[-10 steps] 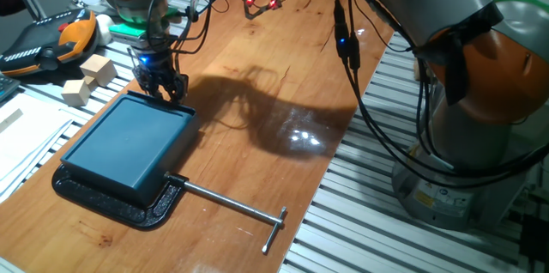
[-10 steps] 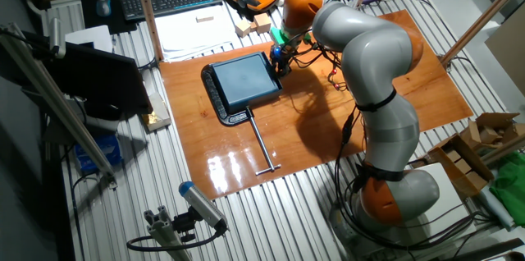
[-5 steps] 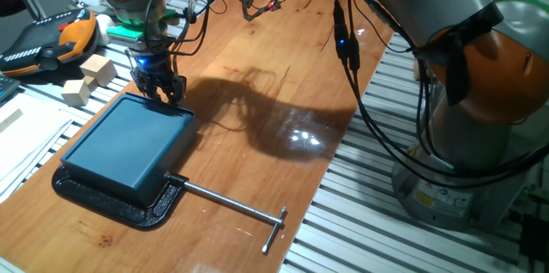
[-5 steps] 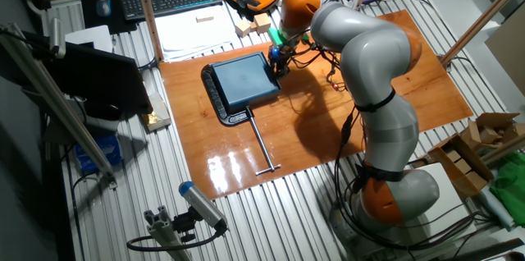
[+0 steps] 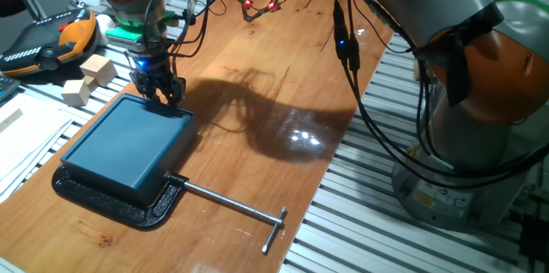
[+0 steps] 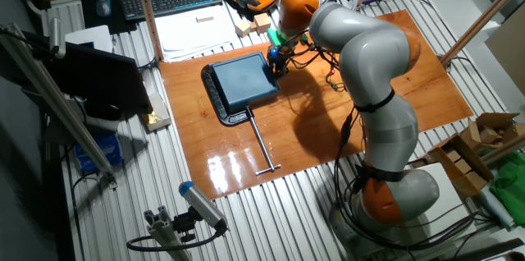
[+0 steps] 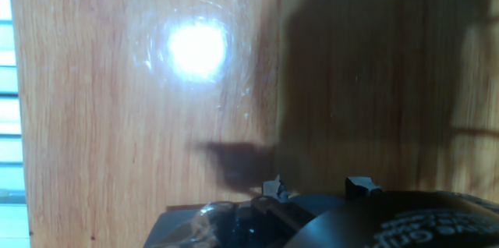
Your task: Grasp the handle and close the drawer
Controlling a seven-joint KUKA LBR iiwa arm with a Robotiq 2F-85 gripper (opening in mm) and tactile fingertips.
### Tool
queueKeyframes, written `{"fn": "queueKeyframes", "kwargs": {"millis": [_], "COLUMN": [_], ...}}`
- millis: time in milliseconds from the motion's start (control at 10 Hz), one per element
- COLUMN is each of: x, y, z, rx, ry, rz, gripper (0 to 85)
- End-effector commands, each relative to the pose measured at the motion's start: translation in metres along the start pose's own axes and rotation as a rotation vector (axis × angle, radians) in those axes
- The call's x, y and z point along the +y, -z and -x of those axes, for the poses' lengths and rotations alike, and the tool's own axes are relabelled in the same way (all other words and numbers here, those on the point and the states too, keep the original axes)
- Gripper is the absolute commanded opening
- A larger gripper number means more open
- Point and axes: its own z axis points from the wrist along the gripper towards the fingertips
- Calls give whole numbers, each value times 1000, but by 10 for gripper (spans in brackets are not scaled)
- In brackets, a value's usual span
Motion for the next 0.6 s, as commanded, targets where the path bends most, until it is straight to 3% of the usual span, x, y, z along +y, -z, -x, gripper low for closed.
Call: {"fn": "queueKeyframes", "kwargs": {"millis": [0,500], "x": [-1,-1], "y": [-1,-4], "z": [-1,-5], "rx": [0,-5], "ry": [0,-5], "rz": [-1,0], "gripper": [7,7]}}
